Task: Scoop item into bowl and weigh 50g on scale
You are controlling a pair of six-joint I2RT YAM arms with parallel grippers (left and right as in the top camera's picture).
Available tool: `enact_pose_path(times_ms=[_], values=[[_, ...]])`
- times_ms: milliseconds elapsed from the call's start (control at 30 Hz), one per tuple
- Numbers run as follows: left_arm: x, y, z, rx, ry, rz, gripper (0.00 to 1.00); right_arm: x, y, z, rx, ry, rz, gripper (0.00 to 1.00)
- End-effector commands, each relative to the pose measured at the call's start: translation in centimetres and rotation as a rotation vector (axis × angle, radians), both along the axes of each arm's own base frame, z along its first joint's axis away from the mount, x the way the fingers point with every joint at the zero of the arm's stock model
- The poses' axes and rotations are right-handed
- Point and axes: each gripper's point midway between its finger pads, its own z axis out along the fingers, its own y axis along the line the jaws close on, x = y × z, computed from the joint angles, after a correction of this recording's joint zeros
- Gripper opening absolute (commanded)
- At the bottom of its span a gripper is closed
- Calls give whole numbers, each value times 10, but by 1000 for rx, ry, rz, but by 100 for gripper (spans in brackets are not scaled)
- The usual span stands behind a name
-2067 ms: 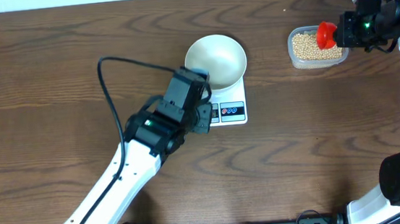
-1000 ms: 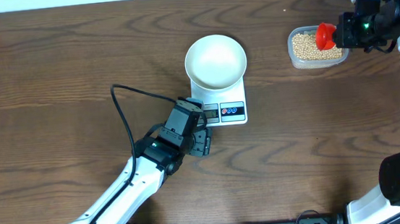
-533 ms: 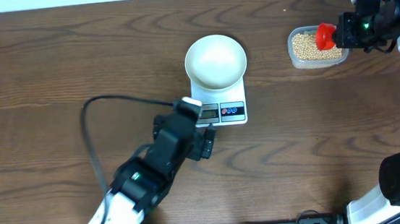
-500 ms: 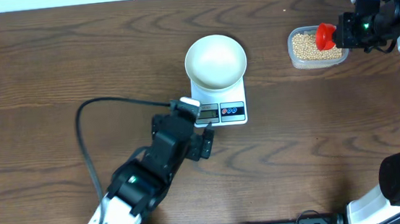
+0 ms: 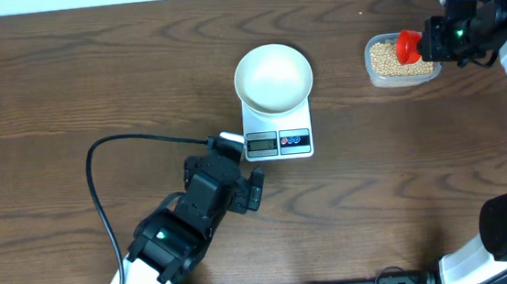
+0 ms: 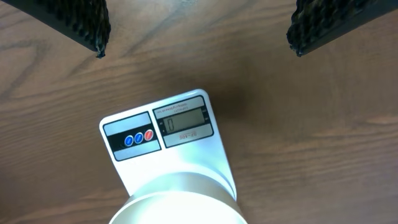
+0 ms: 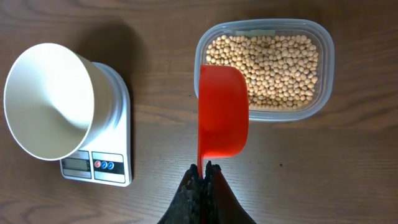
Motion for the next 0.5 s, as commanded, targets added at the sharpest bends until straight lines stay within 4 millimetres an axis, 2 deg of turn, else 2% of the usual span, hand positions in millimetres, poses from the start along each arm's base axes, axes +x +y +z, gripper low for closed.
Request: enact_pose_path(times_ms=[0, 267, 467], values=[[2, 2, -7, 3, 24, 39, 93, 2, 3, 7, 2, -23, 19, 1], [5, -1, -24, 43, 72, 39, 94, 2, 3, 7, 1, -25, 19, 1], [5, -1, -25, 46, 74, 39, 94, 3, 3, 8, 1, -28, 19, 1]])
